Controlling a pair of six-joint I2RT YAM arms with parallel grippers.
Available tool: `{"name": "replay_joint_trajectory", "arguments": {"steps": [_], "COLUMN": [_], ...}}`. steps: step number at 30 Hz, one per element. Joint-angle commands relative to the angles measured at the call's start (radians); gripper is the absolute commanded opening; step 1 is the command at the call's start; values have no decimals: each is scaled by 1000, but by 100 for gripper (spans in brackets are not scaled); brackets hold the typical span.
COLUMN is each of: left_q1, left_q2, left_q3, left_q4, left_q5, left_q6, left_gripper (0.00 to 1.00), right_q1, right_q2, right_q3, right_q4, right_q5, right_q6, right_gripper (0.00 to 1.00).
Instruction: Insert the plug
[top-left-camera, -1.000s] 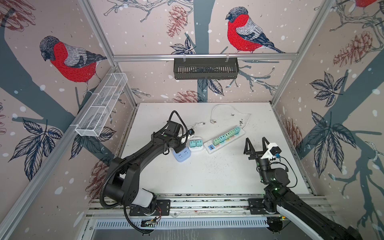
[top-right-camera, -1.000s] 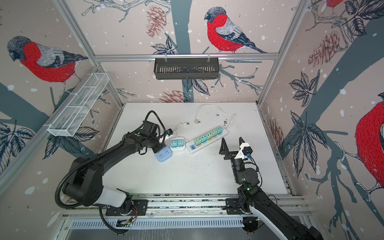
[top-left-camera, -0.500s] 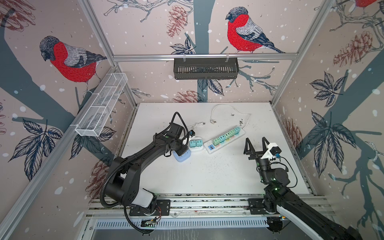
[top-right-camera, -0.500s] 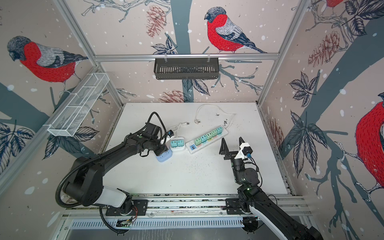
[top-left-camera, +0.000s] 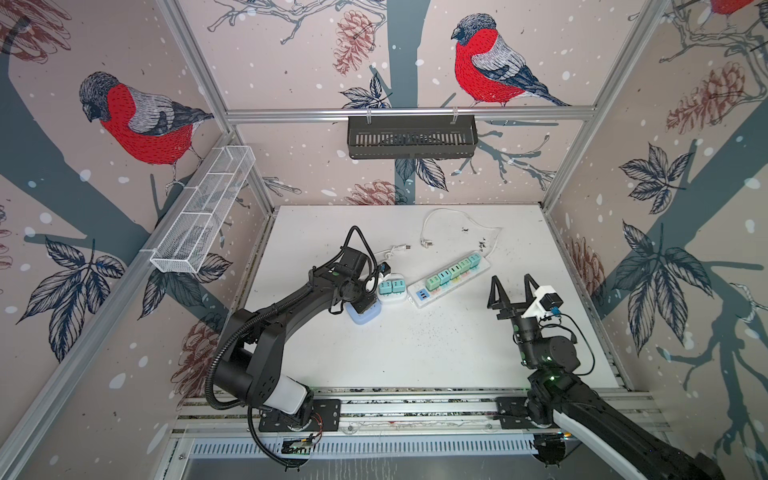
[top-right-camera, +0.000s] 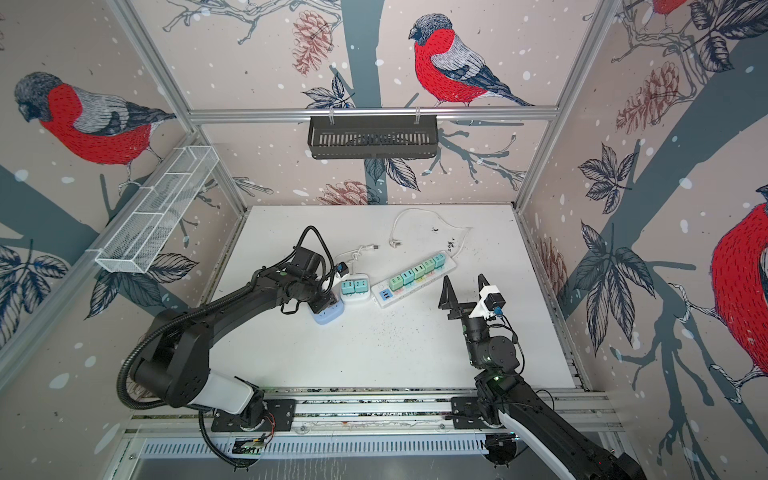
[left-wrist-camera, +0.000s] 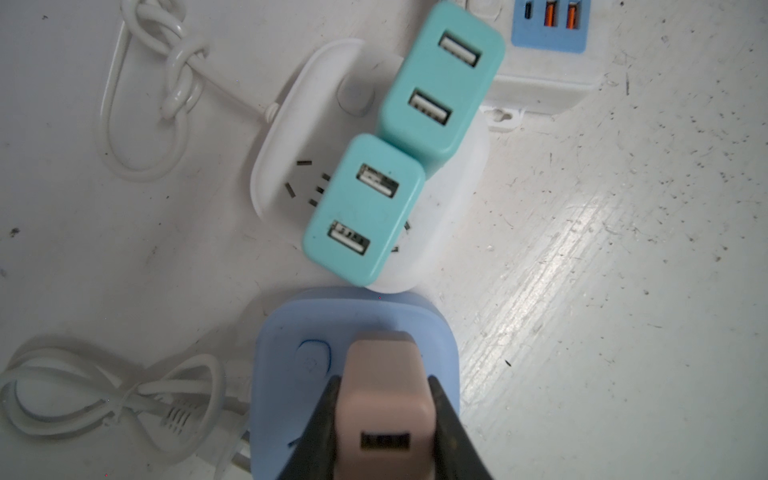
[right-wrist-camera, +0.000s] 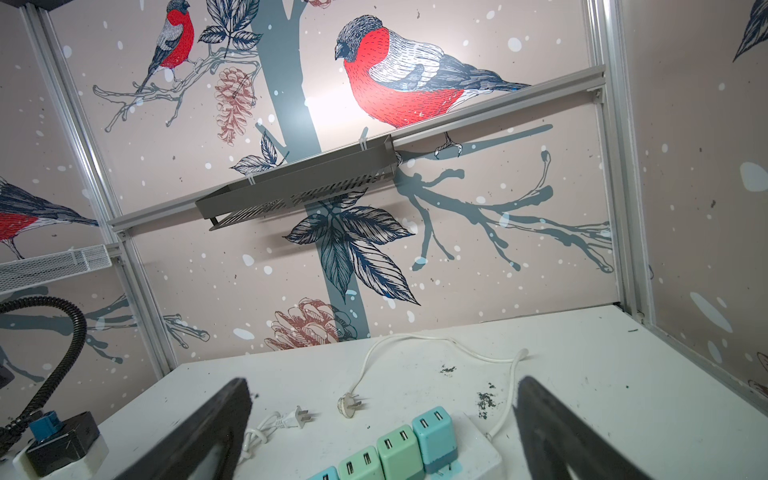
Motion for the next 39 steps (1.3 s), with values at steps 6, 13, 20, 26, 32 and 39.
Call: {"name": "replay_joint_trajectory", "arguments": {"steps": [6, 13, 20, 26, 32, 39], "left_q1": [2, 12, 11, 12, 20, 181], "left_q2": [49, 105, 1, -205, -518, -700], "left_q3": [-17, -10, 5, 27, -61, -254], "left_q4": [-30, -51, -11, 46, 395, 707], "left_q5": [-21, -11, 10, 73, 8, -290], "left_q6": [0, 8, -6, -35, -258, -811], "left_gripper": [0, 0, 98, 98, 98, 98], "right_q1": [-3, -2, -7, -20, -58, -148], "right_q2": [-2, -8, -8, 2, -11, -78], "right_q3": [-136, -136, -137, -137, -138, -71], "right_q4": [13, 10, 9, 14, 2, -218], "right_q5": [-8, -9, -2, 21, 76, 111], "right_q6": [13, 14, 20, 40, 109, 241], "right_gripper": [100, 100, 100, 100, 100, 100]}}
